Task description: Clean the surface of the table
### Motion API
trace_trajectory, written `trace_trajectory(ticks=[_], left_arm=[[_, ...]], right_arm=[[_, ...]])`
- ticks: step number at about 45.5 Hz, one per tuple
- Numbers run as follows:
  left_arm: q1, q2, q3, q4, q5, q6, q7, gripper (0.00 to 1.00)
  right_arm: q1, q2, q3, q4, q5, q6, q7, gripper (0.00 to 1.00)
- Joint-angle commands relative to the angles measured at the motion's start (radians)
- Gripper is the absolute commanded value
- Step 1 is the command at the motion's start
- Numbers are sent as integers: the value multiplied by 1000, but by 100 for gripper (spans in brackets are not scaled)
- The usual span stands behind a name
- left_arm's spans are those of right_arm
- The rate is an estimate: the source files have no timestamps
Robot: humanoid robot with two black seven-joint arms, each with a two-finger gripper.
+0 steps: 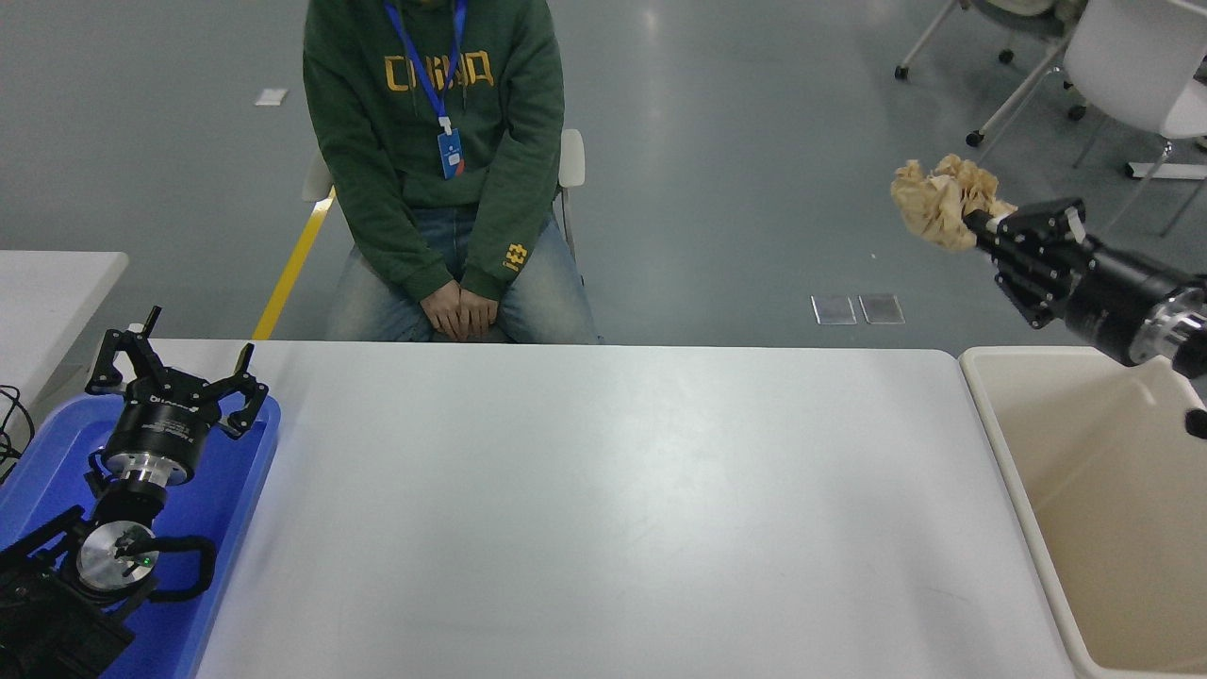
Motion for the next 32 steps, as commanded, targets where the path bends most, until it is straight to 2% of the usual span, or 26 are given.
trace_trajectory(ticks=[1,12,32], left_arm=[[0,1,0,0,0,0,0,100],[0,1,0,0,0,-1,0,100],[0,-1,0,0,0,0,0,100]], right_arm=[[-102,-45,18,-141,149,79,108,0],[-159,-1,1,-395,229,150,103,0],[-212,278,-69,-857,222,182,96,0]])
